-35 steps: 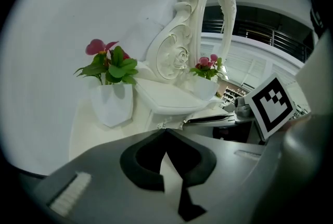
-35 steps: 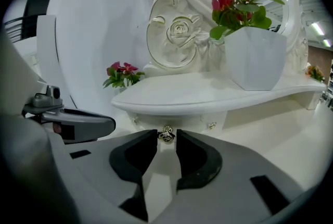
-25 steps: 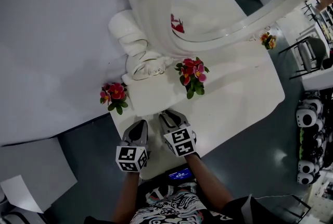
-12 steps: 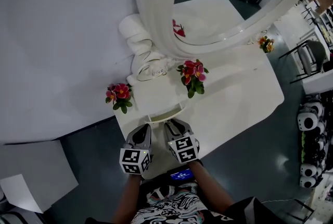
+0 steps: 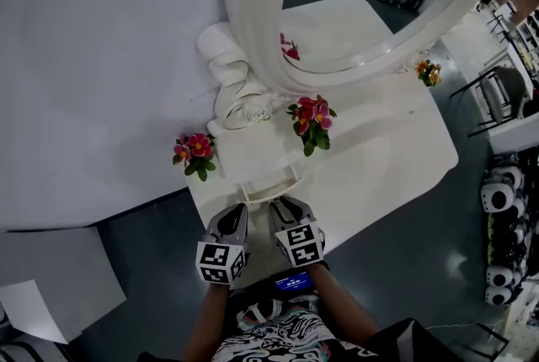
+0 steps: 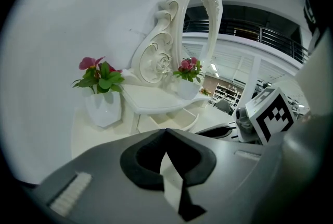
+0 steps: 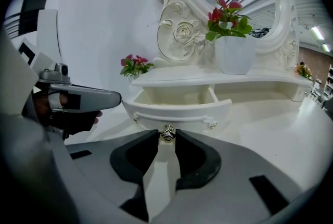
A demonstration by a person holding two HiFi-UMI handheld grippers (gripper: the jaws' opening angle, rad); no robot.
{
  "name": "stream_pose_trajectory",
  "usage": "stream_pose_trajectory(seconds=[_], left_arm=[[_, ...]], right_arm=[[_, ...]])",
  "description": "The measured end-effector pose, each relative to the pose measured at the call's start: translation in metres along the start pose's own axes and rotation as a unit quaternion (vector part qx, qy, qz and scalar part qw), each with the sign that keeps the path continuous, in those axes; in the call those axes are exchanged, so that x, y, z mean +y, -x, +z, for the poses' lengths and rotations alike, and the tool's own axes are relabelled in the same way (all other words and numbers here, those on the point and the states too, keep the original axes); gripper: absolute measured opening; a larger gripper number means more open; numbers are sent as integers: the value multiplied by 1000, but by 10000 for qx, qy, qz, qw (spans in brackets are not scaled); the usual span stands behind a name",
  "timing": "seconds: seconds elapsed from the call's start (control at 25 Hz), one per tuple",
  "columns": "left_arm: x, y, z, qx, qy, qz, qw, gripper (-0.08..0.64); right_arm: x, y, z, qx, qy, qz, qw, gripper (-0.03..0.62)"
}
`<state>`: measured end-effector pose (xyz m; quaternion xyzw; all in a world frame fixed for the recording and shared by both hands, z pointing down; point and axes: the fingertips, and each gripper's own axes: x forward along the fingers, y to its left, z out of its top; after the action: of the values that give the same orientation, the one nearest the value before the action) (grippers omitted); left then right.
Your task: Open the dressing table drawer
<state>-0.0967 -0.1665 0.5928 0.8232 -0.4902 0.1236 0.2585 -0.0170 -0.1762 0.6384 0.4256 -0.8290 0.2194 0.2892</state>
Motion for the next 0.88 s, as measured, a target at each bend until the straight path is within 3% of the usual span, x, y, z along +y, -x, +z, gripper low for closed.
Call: stream_pose_trajectory(seconds=[0.6,0.76,0.88], left_arm=[[-1,9,11,-197,22,85,9998,2],[-5,16,29,-414,-45,140,9990,2],[-12,20,48,-641,-128,115,9978,2]], right_arm=[[-4,17,-18,252,-283,-165,9991,129],[-21,47,-3,-279,-609,-529,9963,3],[-28,66,15,-629,-760,-582,9934,2]])
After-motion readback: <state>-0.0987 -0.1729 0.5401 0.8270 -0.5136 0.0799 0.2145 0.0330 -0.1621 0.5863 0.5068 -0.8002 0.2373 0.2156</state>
